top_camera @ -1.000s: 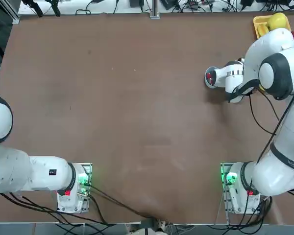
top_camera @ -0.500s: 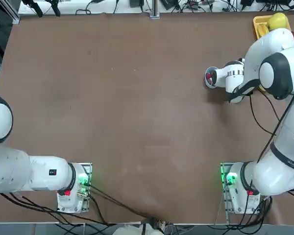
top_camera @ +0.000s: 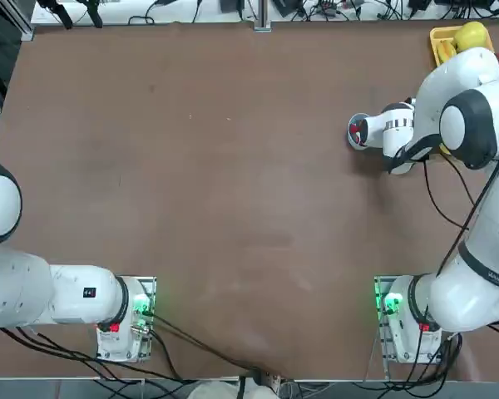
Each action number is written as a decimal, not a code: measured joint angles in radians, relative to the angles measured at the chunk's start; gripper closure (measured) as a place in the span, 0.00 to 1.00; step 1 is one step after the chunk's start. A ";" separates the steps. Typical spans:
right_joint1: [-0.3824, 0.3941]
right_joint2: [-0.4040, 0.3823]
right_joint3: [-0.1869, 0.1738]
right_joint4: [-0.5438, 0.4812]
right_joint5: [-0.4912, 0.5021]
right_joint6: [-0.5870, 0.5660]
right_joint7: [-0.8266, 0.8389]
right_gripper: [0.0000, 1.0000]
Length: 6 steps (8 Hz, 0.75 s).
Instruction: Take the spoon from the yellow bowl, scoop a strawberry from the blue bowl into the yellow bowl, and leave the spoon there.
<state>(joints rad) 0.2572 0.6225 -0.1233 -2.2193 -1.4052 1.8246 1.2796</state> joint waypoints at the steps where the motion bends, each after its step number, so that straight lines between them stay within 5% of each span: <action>1: 0.000 0.000 0.000 0.000 0.000 -0.001 0.000 0.66; 6: 0.002 0.000 0.002 0.018 -0.001 -0.031 -0.007 0.89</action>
<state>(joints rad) 0.2593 0.6224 -0.1215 -2.2015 -1.4065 1.7935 1.2723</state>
